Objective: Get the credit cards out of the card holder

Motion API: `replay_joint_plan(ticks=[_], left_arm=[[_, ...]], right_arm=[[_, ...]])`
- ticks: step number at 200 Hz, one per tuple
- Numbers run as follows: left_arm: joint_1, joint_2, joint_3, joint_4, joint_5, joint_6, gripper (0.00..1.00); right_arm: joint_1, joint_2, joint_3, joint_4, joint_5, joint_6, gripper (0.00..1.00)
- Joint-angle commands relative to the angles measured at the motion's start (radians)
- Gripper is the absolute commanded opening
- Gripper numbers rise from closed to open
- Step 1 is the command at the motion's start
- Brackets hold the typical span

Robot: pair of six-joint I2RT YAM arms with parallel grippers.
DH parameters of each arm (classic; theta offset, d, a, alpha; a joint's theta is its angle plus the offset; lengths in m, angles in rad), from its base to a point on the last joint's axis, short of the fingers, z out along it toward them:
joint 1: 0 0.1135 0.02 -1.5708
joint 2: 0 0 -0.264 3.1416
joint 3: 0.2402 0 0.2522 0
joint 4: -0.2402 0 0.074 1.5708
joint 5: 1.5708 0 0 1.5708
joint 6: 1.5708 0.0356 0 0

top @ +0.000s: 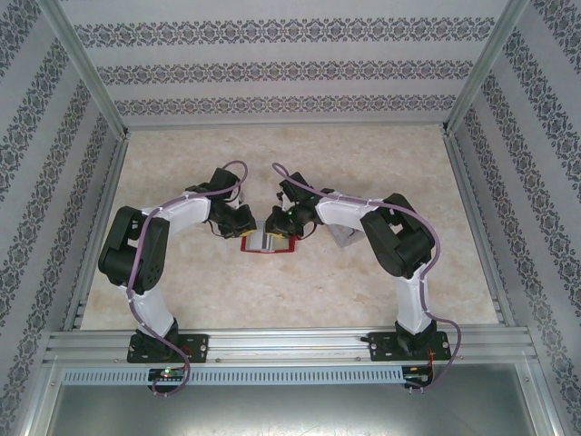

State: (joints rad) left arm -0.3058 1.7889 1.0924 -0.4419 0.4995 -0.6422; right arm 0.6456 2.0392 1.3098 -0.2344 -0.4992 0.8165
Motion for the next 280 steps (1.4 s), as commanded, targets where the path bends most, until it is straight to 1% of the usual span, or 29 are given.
replay_joint_plan(ticks=[1,31,90,131,157,222,251,280], left_arm=[[-0.001,-0.001,0.022,-0.030,-0.003,0.031,0.14],[0.000,0.034,0.011,-0.008,0.011,0.011,0.14],[-0.001,0.066,-0.004,-0.019,-0.003,-0.006,0.14],[0.000,0.078,-0.035,-0.016,-0.013,-0.022,0.13],[-0.001,0.084,-0.054,-0.008,-0.012,-0.032,0.13],[0.000,0.079,-0.080,0.010,-0.002,-0.044,0.13],[-0.001,0.066,-0.077,0.009,0.009,-0.045,0.13],[0.000,0.050,-0.069,0.005,0.013,-0.041,0.14]], right_arm=[[-0.009,0.022,-0.007,-0.002,0.003,0.001,0.18],[-0.010,0.029,-0.004,-0.020,0.011,-0.006,0.19],[-0.010,0.047,-0.004,-0.030,0.018,-0.009,0.19],[-0.013,0.051,-0.021,0.041,-0.031,0.003,0.18],[-0.019,0.053,-0.047,0.115,-0.075,0.025,0.16],[-0.021,0.053,-0.066,0.188,-0.128,0.034,0.16],[-0.020,0.052,-0.066,0.200,-0.131,0.032,0.13],[-0.021,0.047,-0.073,0.210,-0.125,0.033,0.06]])
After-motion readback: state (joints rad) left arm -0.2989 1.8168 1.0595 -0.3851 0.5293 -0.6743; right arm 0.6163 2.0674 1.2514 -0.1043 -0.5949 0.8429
